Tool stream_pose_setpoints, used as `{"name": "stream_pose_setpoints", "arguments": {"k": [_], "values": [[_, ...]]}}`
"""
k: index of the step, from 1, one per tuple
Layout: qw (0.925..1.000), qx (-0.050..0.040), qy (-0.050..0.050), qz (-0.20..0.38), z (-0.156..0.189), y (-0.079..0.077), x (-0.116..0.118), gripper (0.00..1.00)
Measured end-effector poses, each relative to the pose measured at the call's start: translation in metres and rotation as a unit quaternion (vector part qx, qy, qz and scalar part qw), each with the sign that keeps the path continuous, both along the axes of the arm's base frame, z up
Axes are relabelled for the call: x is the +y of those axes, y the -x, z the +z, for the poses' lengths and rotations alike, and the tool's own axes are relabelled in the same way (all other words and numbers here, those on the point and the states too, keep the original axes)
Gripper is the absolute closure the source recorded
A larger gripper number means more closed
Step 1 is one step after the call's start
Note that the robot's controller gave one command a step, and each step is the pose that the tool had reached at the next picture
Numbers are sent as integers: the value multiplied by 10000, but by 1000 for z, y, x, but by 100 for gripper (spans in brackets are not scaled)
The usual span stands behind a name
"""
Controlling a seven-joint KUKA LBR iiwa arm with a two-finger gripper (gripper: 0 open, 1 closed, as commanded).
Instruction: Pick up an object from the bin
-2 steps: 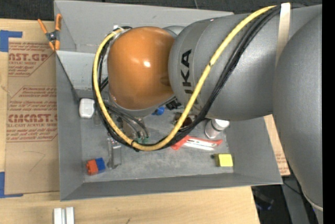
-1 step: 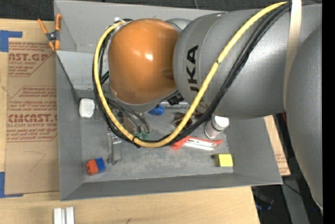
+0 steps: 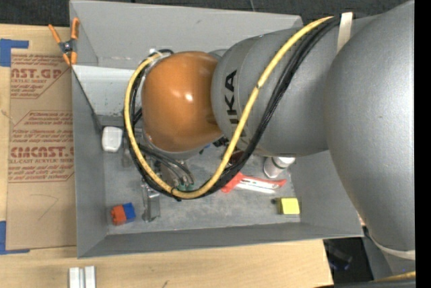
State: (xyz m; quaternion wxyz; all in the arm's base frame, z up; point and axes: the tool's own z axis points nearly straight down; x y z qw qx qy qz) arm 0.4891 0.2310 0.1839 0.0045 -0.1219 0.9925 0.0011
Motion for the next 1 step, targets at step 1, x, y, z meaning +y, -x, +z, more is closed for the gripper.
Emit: {"name": "stream_pose_setpoints", "arguments": {"k": [1], "values": [[9989,-13,-2,472,-68,5,-13,0]]}}
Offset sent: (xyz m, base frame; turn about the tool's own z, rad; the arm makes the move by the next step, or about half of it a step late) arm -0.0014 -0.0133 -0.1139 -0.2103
